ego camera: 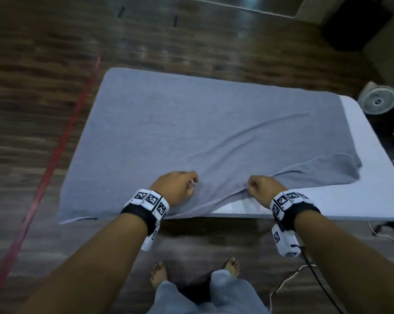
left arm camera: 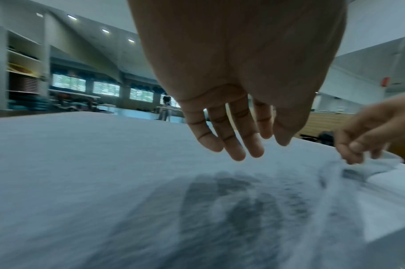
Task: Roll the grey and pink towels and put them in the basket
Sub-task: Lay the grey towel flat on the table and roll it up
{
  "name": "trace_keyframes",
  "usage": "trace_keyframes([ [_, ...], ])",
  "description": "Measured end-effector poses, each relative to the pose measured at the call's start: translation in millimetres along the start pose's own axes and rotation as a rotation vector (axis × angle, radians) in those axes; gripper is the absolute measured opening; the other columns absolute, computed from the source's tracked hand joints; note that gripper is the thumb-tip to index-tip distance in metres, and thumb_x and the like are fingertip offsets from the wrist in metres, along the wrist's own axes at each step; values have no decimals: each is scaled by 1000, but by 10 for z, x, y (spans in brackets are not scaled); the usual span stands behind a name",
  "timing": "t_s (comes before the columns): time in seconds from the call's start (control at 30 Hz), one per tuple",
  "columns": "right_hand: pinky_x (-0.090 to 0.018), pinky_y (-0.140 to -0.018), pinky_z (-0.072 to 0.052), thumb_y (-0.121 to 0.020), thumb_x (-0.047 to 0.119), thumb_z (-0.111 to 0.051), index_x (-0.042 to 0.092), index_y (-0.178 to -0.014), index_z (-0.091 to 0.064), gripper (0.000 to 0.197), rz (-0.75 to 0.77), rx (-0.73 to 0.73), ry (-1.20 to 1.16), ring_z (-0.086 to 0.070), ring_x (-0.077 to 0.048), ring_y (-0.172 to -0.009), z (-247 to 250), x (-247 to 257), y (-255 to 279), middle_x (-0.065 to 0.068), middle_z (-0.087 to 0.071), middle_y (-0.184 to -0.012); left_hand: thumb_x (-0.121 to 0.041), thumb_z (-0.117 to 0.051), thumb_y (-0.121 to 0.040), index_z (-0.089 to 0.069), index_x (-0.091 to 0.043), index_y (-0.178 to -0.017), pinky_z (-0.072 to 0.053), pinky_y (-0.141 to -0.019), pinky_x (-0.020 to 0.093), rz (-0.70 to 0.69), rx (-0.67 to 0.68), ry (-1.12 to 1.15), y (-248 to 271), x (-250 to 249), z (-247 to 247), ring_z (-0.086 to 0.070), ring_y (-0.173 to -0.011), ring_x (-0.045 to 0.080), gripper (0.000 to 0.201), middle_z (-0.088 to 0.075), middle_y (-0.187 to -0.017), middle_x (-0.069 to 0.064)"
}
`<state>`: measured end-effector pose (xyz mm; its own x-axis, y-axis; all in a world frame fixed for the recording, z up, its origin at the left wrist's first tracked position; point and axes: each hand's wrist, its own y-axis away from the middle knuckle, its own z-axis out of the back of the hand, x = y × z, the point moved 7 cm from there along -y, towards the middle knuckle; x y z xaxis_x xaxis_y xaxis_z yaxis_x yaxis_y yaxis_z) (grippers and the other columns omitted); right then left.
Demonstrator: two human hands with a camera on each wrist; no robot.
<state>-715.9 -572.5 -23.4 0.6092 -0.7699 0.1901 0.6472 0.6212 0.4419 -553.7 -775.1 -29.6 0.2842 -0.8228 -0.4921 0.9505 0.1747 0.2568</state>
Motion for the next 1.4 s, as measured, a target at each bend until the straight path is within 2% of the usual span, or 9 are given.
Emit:
trace_keyframes([
  [0.17, -38, -86, -47, -90, 11, -49, 19, -108, -58, 22, -132, -77, 47, -56, -35, -100, 275, -1241, -76, -14, -52, -115, -36, -56, -89, -47, -30, -127, -46, -81, 36, -112, 160, -75, -753, -1038, -601, -59, -105, 28, 39, -59, -122, 1],
  [0.4, -44, -104, -40, -85, 11, -60, 28, -145, -34, 67, -127, 63, 47, -42, -37, -126, 429, -2381, -443, -11, -32, -147, -33, -57, -92, -50, -19, -122, -47, -81, 37, 74, 98, -49, -1340, -1599, -964, -58, -100, 30, 34, -58, -116, 8],
  [0.6, -31, -67, -42, -87, 27, -54, 24, -93, -49, 9, 47, 165, 145, -54, -27, -76, 302, -2535, -350, -11, -63, -93, -28, -58, -90, -59, -24, -101, -49, -76, 37, -58, 327, -51, -1134, -1858, -1141, -60, -86, 25, 12, -66, -96, 3],
  [0.83, -27, -64, -39, -79, 30, -58, 24, -62, -41, 25, 37, 333, 139, -54, -23, -74, -59, -2994, 258, 4, -53, -71, -37, -56, -91, -63, -35, -120, -46, -85, 26, -100, 644, -62, -921, -2250, -1377, -57, -86, 9, 30, -66, -98, -13],
  [0.97, -29, -59, -36, -85, 34, -56, 21, -63, -43, 28, 77, 71, 99, -54, -28, -71, 99, -3199, 391, -2, -54, -73, -39, -55, -94, -63, -30, -119, -49, -89, 33, -129, 404, -80, -1304, -2491, -1173, -63, -94, 16, 28, -70, -104, -8],
  [1.07, -40, -70, -48, -82, 26, -60, 14, -94, -57, 17, 143, -257, 119, -57, -34, -85, 383, -3197, 362, -12, -57, -99, -31, -55, -95, -61, -24, -123, -46, -92, 37, -169, 255, -127, -1670, -2700, -1106, -59, -107, 23, 30, -65, -119, 1],
  [1.2, -48, -102, -38, -87, 30, -48, 35, -141, -37, 55, 225, -171, 212, -36, -27, -132, 316, -3088, 252, -2, -33, -151, -28, -60, -91, -52, -21, -137, -40, -103, 43, -278, 230, -164, -1913, -3122, -1284, -47, -124, 26, 47, -52, -139, 4],
  [1.3, -45, -98, -36, -94, 40, -38, 38, -138, -39, 45, 172, -77, 292, -45, -29, -123, 221, -3207, 256, -2, -43, -143, -28, -61, -90, -51, -24, -138, -40, -104, 44, -310, 244, -201, -1947, -3358, -1451, -43, -129, 27, 50, -47, -144, 3],
  [1.4, -41, -86, -38, -93, 45, -31, 30, -113, -57, 36, -65, -172, 262, -60, -29, -92, 291, -3608, 370, -7, -67, -101, -32, -57, -92, -48, -25, -139, -41, -103, 43, -322, 313, -284, -1937, -3485, -1595, -43, -129, 27, 49, -46, -145, 3],
])
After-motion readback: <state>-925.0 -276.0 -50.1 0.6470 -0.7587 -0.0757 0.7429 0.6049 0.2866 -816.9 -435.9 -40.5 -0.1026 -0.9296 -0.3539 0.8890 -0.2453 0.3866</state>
